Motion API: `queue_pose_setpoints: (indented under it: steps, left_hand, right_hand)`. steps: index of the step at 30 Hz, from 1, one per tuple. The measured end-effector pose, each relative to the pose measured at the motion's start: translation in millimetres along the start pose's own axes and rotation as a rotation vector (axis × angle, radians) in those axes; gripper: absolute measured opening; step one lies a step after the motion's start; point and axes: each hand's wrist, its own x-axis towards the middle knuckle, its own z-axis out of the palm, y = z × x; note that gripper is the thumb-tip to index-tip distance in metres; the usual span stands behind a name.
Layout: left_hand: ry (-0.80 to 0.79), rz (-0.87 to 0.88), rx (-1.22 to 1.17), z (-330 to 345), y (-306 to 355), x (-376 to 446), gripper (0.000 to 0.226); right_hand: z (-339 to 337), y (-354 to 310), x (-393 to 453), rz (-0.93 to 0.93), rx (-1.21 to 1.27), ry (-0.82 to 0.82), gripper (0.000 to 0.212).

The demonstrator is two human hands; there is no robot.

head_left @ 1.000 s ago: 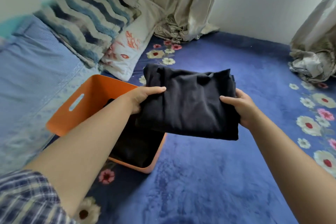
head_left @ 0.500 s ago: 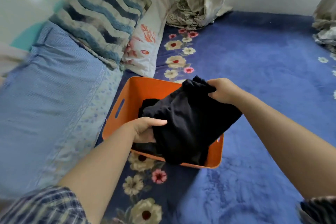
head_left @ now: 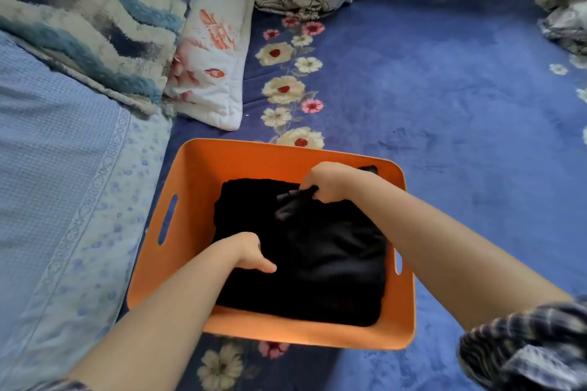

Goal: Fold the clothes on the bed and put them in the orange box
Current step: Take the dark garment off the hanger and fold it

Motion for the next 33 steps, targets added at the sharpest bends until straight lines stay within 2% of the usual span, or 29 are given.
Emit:
queue_pose_setpoints:
  steps: [1,3,5,6,8,10,12,14,17,19,23,26,29,31,32,33]
  left_hand:
    - [0.094,0.028,-0.105,1.1,-1.6,7.3,0.052]
    - [0.163,0.098,-0.337,7.1,4.8,21.1,0.056]
    - [0.207,0.147,-0.523,12.9,18.4,28.3,0.060]
    - [0.232,0.152,-0.582,16.5,26.3,32.5,0.063]
    - [0.272,0.130,-0.679,20.9,38.3,40.3,0.071]
    - [0.287,0.071,-0.786,28.2,48.7,49.6,0.082]
    - [0.299,-0.014,-0.832,37.1,56.4,56.7,0.095]
    - [0.292,-0.052,-0.868,47.2,60.9,62.7,0.099]
    - [0.228,-0.029,-0.915,50.4,54.7,65.2,0.084]
    - [0.200,-0.013,-0.835,49.4,49.0,65.9,0.078]
    - [0.388,0.084,-0.516,48.7,46.5,69.6,0.058]
    - [0.450,0.063,-0.397,49.4,53.9,68.8,0.063]
    - [0.798,0.069,-0.315,43.2,54.7,57.3,0.067]
    - [1.040,0.279,-0.150,37.3,52.5,54.3,0.053]
    - [1.085,0.401,-0.053,35.4,52.5,56.2,0.045]
    - [1.047,0.503,0.055,34.4,52.4,58.7,0.043]
  right_hand:
    - [2.7,3.1,4.4,0.012,-0.022,0.036,0.045]
    - [10.8,8.9,8.4,0.007,-0.098,0.142,0.056]
    - [21.5,10.0,1.4,-0.056,-0.177,0.365,0.059]
    - [30.3,14.2,-3.3,-0.078,-0.199,0.506,0.055]
    - [48.0,26.1,-15.9,-0.006,-0.181,0.825,0.041]
    - [63.7,38.3,-29.9,0.151,-0.103,0.935,0.030]
    - [75.9,43.1,-35.4,0.239,-0.023,0.883,0.027]
    - [81.7,40.2,-36.1,0.314,0.021,0.794,0.027]
    - [74.4,29.5,-29.8,0.418,0.037,0.586,0.038]
    - [76.2,34.3,-24.2,0.481,0.045,0.493,0.041]
    - [86.0,34.3,-11.9,0.510,0.003,0.585,0.033]
    - [95.9,29.7,-10.0,0.531,0.045,0.674,0.024]
    - [102.9,21.9,-20.4,0.542,0.067,0.851,0.041]
    - [112.3,8.9,-26.2,0.583,0.134,0.842,0.049]
    - [119.1,2.9,-27.6,0.601,0.165,0.793,0.051]
    - [126.4,-3.0,-28.4,0.611,0.192,0.726,0.052]
